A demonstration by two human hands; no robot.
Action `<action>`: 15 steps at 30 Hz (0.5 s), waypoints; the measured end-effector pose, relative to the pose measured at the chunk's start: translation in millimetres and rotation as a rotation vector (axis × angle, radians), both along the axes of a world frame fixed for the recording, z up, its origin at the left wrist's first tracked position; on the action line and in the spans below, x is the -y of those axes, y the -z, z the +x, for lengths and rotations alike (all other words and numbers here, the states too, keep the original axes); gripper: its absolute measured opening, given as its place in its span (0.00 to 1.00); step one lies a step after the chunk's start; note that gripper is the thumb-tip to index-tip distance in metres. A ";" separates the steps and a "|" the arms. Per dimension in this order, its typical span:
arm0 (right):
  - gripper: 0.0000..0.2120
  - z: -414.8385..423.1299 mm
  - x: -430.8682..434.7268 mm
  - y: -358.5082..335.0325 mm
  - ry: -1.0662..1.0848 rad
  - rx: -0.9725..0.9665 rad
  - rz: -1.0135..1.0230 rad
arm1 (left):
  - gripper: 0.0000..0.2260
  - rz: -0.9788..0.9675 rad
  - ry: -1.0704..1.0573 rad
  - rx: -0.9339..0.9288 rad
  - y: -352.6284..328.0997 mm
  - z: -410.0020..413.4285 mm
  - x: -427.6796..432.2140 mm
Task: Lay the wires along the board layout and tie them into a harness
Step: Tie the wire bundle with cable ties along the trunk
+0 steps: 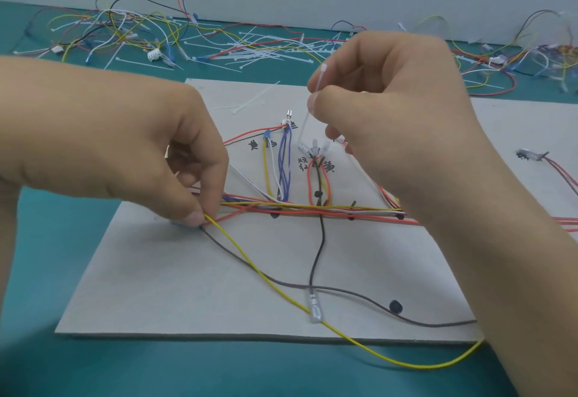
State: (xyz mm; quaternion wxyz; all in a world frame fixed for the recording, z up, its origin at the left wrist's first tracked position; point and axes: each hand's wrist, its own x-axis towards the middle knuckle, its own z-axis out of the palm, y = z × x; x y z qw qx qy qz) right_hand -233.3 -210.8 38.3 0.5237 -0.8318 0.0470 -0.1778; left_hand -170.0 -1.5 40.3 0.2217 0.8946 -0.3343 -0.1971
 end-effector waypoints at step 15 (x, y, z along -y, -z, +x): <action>0.04 0.1 -7.3 5.4 -0.027 -0.003 -0.054 | 0.14 0.120 0.244 -0.152 -13.7 2.5 13.0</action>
